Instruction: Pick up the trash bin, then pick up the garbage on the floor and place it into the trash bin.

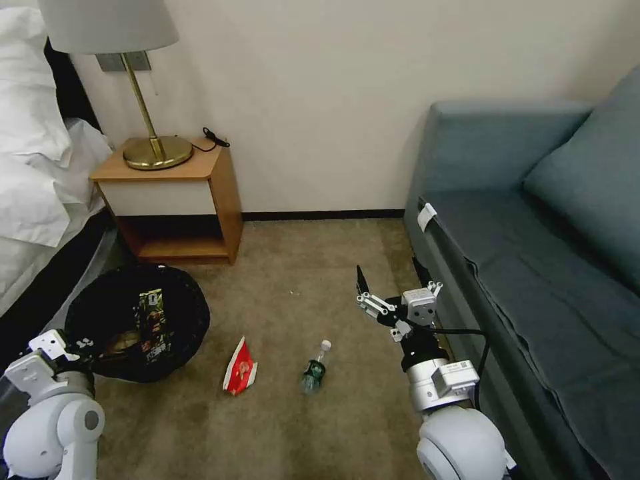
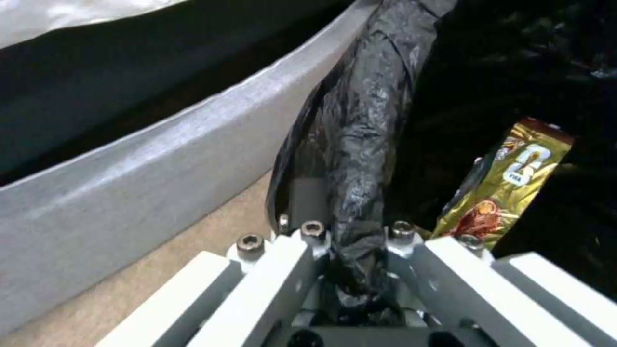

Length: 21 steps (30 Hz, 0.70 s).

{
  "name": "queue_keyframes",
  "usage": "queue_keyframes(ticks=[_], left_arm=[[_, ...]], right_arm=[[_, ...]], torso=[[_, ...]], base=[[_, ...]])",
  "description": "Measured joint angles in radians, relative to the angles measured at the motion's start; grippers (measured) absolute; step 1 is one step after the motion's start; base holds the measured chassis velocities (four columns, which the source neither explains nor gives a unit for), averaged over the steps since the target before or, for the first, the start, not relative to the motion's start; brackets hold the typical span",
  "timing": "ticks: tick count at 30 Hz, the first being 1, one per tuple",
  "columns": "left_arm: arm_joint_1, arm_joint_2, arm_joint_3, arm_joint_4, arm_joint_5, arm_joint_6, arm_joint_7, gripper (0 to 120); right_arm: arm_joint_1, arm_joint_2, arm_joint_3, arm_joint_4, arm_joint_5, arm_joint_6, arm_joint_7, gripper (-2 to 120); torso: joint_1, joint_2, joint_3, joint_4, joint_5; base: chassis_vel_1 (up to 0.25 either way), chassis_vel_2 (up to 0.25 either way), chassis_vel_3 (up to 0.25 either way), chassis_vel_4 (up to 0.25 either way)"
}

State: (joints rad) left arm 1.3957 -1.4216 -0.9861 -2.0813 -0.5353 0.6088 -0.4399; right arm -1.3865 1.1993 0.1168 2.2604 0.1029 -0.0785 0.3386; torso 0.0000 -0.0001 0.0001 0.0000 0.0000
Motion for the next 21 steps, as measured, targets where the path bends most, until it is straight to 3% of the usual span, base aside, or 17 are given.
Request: queue_keyframes(ticks=[5,9,15,17,18,21], left_arm=[[0.0,0.001,-0.002,0.004,0.0,-0.001,0.001,2],[-0.005,0.002,-0.002,0.01,-0.001,-0.002,0.001,2],[-0.014,0.001,0.003,0.02,0.003,-0.003,0.001,2],[-0.017,-0.001,0.005,0.026,0.01,-0.004,0.001,2],[-0.017,-0.001,0.005,0.026,0.01,-0.004,0.001,2],[-0.018,-0.009,0.011,0.03,0.02,-0.007,0.002,2]], right_arm=[[0.037,-0.004,-0.032,-0.013,0.042,-0.004,0.005,100],[0.12,-0.021,-0.068,-0.029,0.145,-0.058,0.03,100],[0.384,-0.059,-0.173,-0.121,0.467,-0.244,0.163,100],[0.552,-0.074,-0.267,-0.217,0.674,-0.324,0.252,100],[0.552,-0.074,-0.267,-0.217,0.674,-0.324,0.252,100],[0.757,-0.066,-0.399,-0.353,0.99,-0.446,0.403,100]], torso=[[0.0,0.0,0.0,0.0,0.0],[0.0,0.0,0.0,-0.0001,0.0],[0.0,0.0,0.0,0.0,0.0],[0.0,0.0,0.0,0.0,0.0001],[0.0,0.0,0.0,0.0,0.0001],[0.0,0.0,0.0,0.0003,-0.0003]], base=[[-0.097,0.088,0.108,-0.084],[-0.003,0.004,0.012,-0.013],[0.0,0.0,0.0,0.0],[0.0,0.0,0.0,0.0],[0.0,0.0,0.0,0.0],[0.0,0.0,0.0,0.0]])
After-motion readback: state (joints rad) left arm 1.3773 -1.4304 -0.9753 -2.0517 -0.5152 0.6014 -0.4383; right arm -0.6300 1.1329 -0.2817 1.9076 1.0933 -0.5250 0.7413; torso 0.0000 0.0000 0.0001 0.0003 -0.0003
